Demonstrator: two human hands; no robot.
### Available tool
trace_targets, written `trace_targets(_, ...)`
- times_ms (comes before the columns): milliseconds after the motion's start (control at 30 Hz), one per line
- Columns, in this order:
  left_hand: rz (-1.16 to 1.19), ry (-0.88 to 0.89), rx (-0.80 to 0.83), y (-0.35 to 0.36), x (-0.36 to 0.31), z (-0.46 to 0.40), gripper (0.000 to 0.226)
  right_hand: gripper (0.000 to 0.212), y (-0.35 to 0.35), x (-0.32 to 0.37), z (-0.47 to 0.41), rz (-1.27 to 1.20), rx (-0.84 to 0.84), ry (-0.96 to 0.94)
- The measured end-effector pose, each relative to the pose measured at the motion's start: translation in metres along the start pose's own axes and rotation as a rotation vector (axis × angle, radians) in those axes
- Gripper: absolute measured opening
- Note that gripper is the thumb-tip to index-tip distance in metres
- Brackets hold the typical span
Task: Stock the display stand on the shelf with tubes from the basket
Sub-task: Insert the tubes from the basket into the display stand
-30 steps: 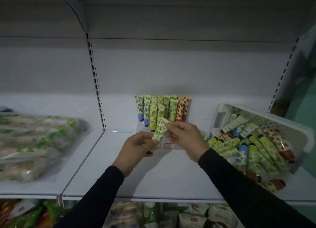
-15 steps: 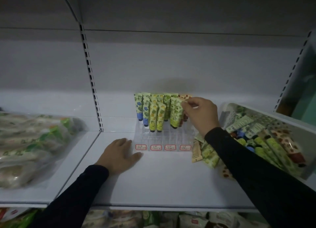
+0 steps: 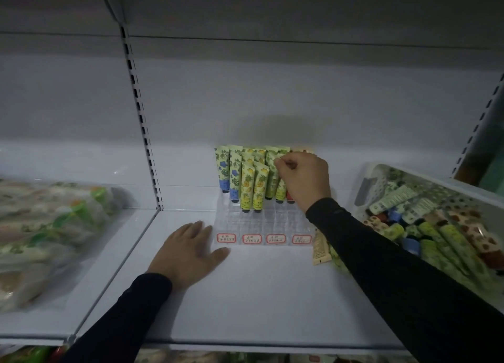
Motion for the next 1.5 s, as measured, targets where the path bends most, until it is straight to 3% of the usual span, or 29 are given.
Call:
trace_targets(400, 0.006, 0.0, -0.011, 0.001, 0.002, -0.001, 0.076, 0.027, 0.013, -0.007, -0.012, 0.025, 0.068, 0.048)
trace_targets(733, 0.018, -0.015, -0.015, -0.002, -0.001, 0.001, 0.059, 0.028, 0.017, -0.003, -0.019, 0.111, 0.122, 0.028)
trace_targets(1100, 0.027, -0.03, -0.015, -0.007, -0.005, 0.003, 0.059, 0.035, 0.019, -0.007, -0.016, 0.107, 0.141, 0.025)
trace_targets(1267, 0.05, -0.046, -0.015, -0.008, -0.003, 0.005, 0.06, 0.03, -0.002, 0.0, -0.009, -0.086, 0.048, 0.084)
trace_targets(1500, 0.128, -0.095, -0.088, -0.019, -0.001, 0.011, 0.07, 0.031, -0.056, 0.001, 0.027, 0.035, 0.071, 0.016)
Point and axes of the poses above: each hand's wrist, its own z-axis away from the middle knuckle, its own y-axis out of the palm, x = y × z, the point moved 8 cm from there along -z, towards the middle knuckle, and after that the axes turned 1 degree about -y, right-handed, at the moved point
